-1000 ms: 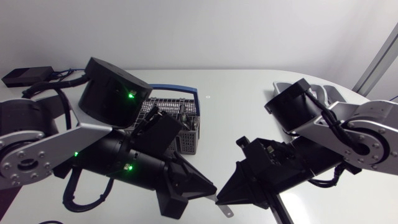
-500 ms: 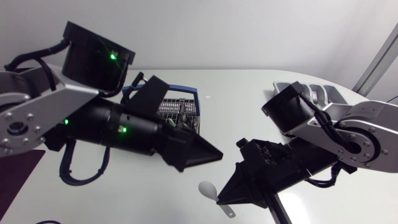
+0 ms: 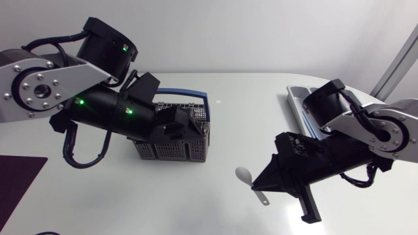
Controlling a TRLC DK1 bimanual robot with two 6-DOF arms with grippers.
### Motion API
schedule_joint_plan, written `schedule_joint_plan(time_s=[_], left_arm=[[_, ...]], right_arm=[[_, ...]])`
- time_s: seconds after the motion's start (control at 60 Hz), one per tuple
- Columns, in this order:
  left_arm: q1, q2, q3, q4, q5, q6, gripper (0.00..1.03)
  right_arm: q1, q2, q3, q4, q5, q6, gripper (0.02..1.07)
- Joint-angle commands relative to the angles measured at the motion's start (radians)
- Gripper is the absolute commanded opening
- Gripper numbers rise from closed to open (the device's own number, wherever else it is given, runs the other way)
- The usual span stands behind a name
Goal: Unload the cutlery basket into the drawer organizer.
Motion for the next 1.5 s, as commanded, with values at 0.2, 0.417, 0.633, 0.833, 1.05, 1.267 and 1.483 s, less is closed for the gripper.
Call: schedule_joint_plan(time_s=[0.2,0.417,0.633,0.833,1.05,1.267,1.483], left_arm=[[0.096,0.012,0.078,-0.106,-0.071,0.065,0.97],[0.138,0.009,0.097,-0.202,-0.148,0.196,0.96],[0.148,0.017,0.103,-0.217,-0.223,0.229,0.96],[0.147,0.047,0.114,-0.215,-0.266,0.107,0.93],[0.145,0.057,0.120,-0.231,-0.290,0.028,0.93],[0.147,0.060,0.138,-0.263,-0.293,-0.034,0.93],[0.153,0.070,0.150,-0.271,-0.307,-0.108,0.93]], right_arm=[[-0.194,-0.005,0.007,-0.091,0.045,-0.213,0.07],[-0.320,0.002,0.039,-0.156,0.085,-0.355,0.07],[-0.432,0.009,0.084,-0.191,0.176,-0.501,0.07],[-0.540,0.043,0.133,-0.191,0.223,-0.581,0.07],[-0.649,0.103,0.187,-0.194,0.286,-0.691,0.07],[-0.731,0.195,0.253,-0.190,0.355,-0.788,0.07],[-0.817,0.291,0.319,-0.133,0.391,-0.868,0.07]])
